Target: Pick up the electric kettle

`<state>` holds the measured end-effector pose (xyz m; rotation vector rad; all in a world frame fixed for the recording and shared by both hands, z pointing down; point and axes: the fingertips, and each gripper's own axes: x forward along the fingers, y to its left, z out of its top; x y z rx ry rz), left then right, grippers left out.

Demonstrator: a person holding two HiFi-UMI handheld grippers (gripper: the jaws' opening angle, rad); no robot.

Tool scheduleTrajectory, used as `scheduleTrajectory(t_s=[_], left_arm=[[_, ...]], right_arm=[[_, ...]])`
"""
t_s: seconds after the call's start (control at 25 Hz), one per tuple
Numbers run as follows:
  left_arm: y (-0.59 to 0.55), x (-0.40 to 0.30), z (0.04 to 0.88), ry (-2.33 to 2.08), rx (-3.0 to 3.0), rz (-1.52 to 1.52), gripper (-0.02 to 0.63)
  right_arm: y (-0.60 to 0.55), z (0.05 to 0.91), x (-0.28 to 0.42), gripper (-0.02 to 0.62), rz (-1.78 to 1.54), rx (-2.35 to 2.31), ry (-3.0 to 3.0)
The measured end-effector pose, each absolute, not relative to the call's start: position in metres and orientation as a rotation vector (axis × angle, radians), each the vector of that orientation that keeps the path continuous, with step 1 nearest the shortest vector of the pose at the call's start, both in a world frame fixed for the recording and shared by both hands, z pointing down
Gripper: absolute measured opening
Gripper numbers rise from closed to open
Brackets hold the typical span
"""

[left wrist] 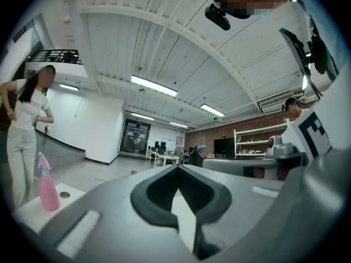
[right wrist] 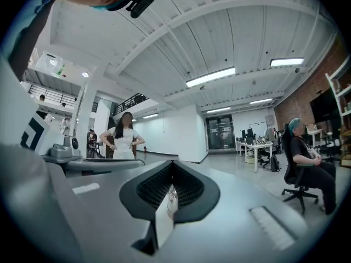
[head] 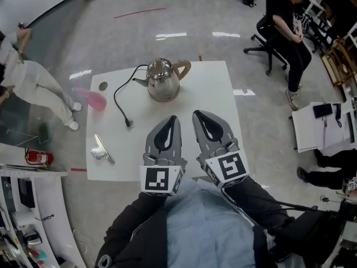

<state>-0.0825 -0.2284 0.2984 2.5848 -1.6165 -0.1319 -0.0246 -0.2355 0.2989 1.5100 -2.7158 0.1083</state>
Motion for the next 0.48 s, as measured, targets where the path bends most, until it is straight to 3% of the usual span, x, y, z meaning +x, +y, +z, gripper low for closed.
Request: scheduleTrajectory(t_s=[0.48], left_arm=[[-0.259,-0.085,0.308,-1.660,2.538,-0.034,0.002]], right_arm=[[-0.274,0.317,-0.020,0.026,0.179,1.502,-2.707]])
